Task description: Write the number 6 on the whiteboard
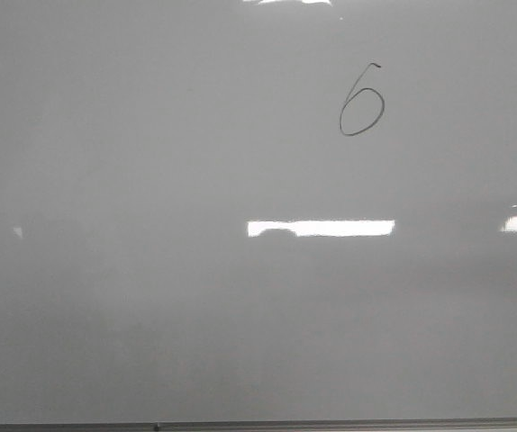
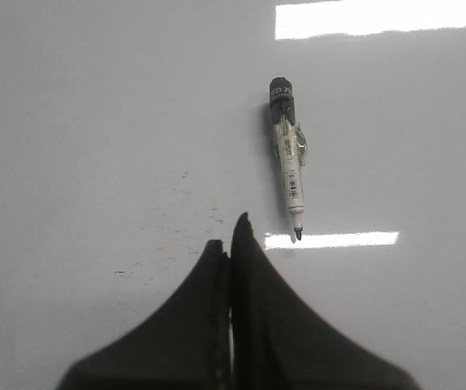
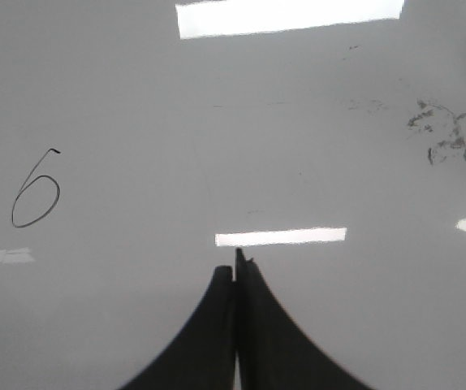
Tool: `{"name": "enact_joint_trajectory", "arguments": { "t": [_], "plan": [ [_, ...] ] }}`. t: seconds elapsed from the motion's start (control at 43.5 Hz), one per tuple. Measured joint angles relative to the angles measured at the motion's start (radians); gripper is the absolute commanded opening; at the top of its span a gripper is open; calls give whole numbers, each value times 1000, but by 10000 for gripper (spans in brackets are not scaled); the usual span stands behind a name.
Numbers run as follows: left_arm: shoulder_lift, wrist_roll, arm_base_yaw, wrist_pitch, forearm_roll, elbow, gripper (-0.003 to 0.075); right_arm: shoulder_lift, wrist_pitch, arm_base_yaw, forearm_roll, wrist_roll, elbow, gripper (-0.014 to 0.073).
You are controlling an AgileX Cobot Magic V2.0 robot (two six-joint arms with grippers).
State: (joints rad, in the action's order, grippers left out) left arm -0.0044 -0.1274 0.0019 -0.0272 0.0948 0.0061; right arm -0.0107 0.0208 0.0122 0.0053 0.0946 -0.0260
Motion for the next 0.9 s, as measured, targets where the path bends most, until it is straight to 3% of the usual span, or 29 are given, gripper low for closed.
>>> {"name": "enact_joint_trajectory", "arguments": {
  "t": [0.414,0.897],
  "plan": [
    [0,0,0,0,0,0,-20,0,-49,-20,4,-81,0,-67],
    [0,0,0,0,0,0,-20,0,12,-37,4,-95,0,-67]
  ]
}}
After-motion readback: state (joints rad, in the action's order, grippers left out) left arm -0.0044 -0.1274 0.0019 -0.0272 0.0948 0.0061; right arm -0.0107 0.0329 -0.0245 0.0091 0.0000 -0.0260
